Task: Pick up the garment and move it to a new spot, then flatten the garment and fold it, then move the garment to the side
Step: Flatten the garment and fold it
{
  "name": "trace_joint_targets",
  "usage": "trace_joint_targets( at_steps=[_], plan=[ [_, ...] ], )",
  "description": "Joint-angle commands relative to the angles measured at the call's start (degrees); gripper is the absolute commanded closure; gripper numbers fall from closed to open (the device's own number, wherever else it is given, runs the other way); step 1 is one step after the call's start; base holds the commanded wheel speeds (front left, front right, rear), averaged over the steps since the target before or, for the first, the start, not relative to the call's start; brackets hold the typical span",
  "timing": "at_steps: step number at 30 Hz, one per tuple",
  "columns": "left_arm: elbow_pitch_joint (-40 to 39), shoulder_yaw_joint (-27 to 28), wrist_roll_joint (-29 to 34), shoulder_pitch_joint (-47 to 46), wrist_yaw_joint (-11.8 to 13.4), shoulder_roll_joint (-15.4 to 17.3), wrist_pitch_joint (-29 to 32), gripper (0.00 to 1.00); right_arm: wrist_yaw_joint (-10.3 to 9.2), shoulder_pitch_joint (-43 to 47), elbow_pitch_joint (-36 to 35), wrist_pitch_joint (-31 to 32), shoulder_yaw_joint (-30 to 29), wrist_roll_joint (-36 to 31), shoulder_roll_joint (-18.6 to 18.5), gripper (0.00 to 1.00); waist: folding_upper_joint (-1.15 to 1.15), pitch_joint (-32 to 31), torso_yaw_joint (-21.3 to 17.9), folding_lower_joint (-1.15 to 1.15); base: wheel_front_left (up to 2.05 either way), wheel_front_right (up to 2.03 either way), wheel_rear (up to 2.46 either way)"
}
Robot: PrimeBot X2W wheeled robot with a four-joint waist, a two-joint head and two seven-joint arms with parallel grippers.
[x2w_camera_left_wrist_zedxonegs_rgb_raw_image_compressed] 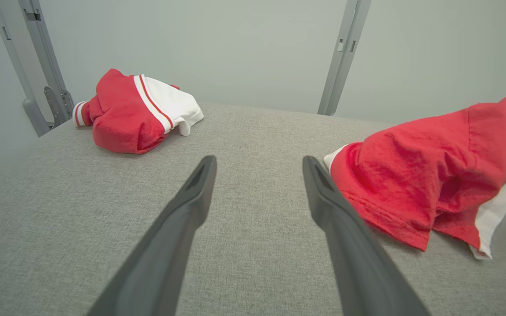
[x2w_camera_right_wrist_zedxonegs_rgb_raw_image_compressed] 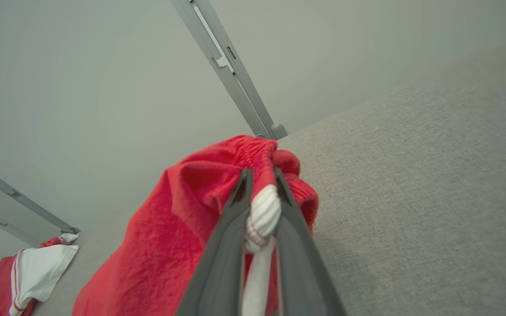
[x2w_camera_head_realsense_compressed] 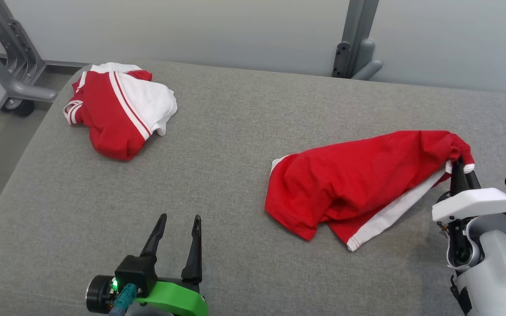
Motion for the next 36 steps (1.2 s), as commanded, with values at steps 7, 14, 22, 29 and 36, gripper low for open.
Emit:
trace_joint_targets(
  at_steps=[7,14,22,29,36],
  plan=[
    [-0.7,-0.1,0.2,-1.1,0.2,0.1,0.0,0.00,0.02,-0.2,0.3,-0.2,-2.4,-4.4,-2.3,0.89,0.00,0.6,-1.2,0.00,0.00,0.00,0.00],
    [-1.1,0.4,0.5,-0.8,0.4,0.1,0.0,0.00,0.01,3.2,-3.0,-0.2,-2.0,-12.2,-4.4,0.00,0.00,-0.1,-2.8,0.00,0.00,0.00,0.00],
    [-1.1,0.6,0.4,0.2,0.5,0.1,0.0,0.00,0.01,10.7,-11.2,-0.2,7.3,-15.2,-3.7,0.00,0.00,-0.8,-3.5,0.00,0.00,0.00,0.00],
    [-1.3,0.6,0.1,-0.3,0.5,0.1,0.0,0.00,0.01,13.4,-9.7,-0.2,19.8,-15.1,-4.5,0.00,0.00,-0.5,-2.5,0.00,0.00,0.00,0.00],
    [-1.5,0.4,0.2,-1.4,0.3,0.1,0.0,0.00,0.01,8.1,-1.1,-0.2,22.3,-17.7,-4.2,0.00,0.00,1.1,0.6,0.00,0.00,0.00,0.00]
  ],
)
